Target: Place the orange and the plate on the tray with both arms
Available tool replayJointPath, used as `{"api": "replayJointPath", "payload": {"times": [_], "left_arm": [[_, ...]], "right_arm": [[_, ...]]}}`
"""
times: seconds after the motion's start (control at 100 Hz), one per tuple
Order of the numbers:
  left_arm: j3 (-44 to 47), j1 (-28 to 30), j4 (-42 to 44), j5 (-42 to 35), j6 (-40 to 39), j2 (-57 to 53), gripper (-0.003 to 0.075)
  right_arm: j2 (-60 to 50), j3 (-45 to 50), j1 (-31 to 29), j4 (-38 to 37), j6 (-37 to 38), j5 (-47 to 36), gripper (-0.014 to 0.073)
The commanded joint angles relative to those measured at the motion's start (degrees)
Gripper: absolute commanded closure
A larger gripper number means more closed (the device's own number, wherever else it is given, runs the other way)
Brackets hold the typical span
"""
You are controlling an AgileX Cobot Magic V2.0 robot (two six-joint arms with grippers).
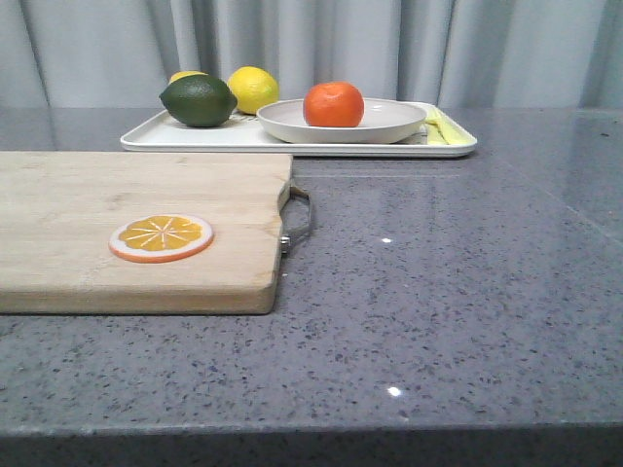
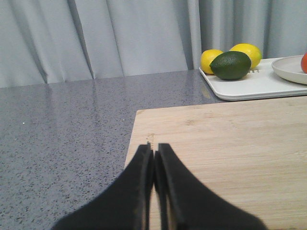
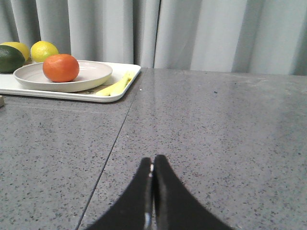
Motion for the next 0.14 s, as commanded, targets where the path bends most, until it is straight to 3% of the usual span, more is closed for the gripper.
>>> {"api": "replayJointPath", "payload": {"times": [0.0, 0.13], "left_arm": [[0.5, 0.1, 0.0, -4.6, -0.4, -1.8, 0.0740], [0.5, 0.1, 0.0, -4.6, -0.4, -1.8, 0.0741]], "right_arm": [[-0.8, -1.3, -0.3, -0.7, 0.1, -4.2, 0.0662], [-0.8, -1.3, -0.3, -0.7, 0.1, -4.2, 0.0662]]}}
